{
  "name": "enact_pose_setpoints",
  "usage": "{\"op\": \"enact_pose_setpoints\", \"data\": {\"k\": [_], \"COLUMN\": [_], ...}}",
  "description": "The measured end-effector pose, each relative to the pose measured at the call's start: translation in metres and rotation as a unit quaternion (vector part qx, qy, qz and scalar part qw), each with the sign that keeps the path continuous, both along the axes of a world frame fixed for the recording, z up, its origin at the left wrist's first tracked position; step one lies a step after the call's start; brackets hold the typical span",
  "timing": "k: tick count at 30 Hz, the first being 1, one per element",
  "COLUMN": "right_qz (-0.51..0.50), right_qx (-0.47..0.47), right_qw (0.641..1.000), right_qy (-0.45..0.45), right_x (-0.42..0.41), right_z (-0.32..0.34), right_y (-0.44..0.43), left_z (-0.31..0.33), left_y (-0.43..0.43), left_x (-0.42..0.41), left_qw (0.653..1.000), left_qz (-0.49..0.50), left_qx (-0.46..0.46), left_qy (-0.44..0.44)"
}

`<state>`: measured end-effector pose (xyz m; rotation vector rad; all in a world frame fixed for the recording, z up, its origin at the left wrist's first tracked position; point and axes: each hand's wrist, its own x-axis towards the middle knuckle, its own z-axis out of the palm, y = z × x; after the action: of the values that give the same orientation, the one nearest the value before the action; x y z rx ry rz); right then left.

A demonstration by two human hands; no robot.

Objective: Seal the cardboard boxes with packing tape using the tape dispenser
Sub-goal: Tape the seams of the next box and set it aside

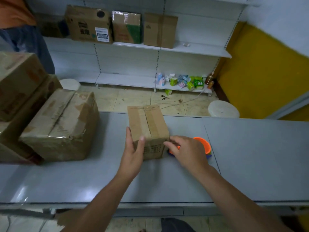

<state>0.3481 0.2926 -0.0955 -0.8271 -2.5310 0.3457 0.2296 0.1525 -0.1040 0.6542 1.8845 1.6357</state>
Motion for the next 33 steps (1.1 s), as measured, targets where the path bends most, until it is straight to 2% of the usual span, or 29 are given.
{"op": "enact_pose_setpoints", "data": {"k": [3, 7, 10, 13, 15, 17, 19, 22, 25, 27, 29, 33], "right_qz": [0.012, 0.024, -0.003, -0.016, 0.022, 0.069, 0.093, 0.121, 0.131, 0.125, 0.136, 0.120], "right_qx": [0.027, 0.078, 0.092, 0.067, 0.015, -0.069, -0.113, -0.112, -0.059, -0.021, 0.009, 0.033], "right_qw": [0.999, 0.997, 0.995, 0.996, 0.999, 0.994, 0.983, 0.971, 0.967, 0.974, 0.984, 0.992], "right_qy": [-0.031, 0.007, 0.043, 0.053, 0.024, -0.044, -0.112, -0.173, -0.211, -0.186, -0.117, -0.035], "right_x": [-0.006, -0.013, -0.016, -0.012, -0.007, -0.002, 0.001, -0.010, -0.024, -0.025, -0.023, -0.018], "right_z": [0.002, -0.014, -0.022, -0.019, -0.008, 0.012, 0.032, 0.046, 0.042, 0.034, 0.021, 0.005], "right_y": [0.010, 0.010, 0.001, -0.008, -0.007, 0.004, 0.017, 0.030, 0.034, 0.036, 0.031, 0.019], "left_z": [-0.010, -0.018, -0.029, -0.028, -0.021, -0.015, -0.005, 0.016, 0.023, 0.020, 0.014, 0.008], "left_y": [0.009, 0.010, 0.008, 0.001, -0.009, -0.023, -0.035, -0.036, -0.026, -0.022, -0.023, -0.024], "left_x": [0.002, -0.002, -0.011, -0.018, -0.024, -0.037, -0.053, -0.074, -0.085, -0.087, -0.086, -0.080], "left_qw": [0.999, 0.998, 0.998, 0.999, 0.997, 0.995, 0.967, 0.912, 0.874, 0.874, 0.883, 0.885], "left_qz": [0.042, 0.045, 0.022, -0.031, -0.070, -0.059, -0.020, -0.095, -0.167, -0.152, -0.145, -0.129], "left_qx": [0.013, 0.023, 0.040, 0.016, 0.003, -0.054, -0.155, -0.226, -0.225, -0.197, -0.181, -0.188], "left_qy": [-0.021, -0.031, -0.046, -0.032, -0.024, 0.066, 0.202, 0.329, 0.398, 0.418, 0.409, 0.405]}}
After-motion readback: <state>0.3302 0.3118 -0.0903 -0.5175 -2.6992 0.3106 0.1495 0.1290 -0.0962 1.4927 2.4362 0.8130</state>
